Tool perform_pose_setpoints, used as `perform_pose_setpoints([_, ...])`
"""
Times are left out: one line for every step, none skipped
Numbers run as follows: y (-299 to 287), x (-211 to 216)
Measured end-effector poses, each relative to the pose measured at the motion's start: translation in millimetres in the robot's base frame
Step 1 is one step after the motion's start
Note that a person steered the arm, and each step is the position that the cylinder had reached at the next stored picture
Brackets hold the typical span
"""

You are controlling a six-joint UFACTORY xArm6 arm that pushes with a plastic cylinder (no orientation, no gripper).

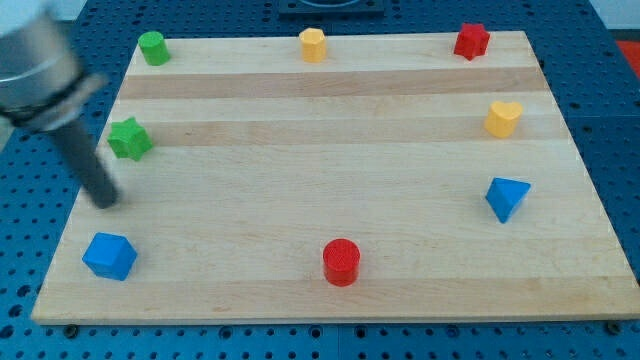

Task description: Place the blue cube to the above the red circle

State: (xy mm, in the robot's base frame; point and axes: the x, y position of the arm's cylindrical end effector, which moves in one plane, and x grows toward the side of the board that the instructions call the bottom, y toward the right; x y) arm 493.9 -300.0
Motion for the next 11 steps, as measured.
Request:
perform_pose_setpoints([-4.3,10.5])
perform_pose_setpoints([1.0,57.0])
perform_pose_setpoints([17.4,87.2])
perform_pose_setpoints([96.6,83.3])
perform_pose_setpoints([181.6,38.8])
perform_pose_setpoints([182.0,31.5])
perform_pose_setpoints([117.3,40.5])
perform_pose_setpoints([40.3,43.2])
perform_pose_setpoints([21.6,25.5])
perform_pose_setpoints([87.3,4.3])
perform_pose_setpoints([188.7,1.1])
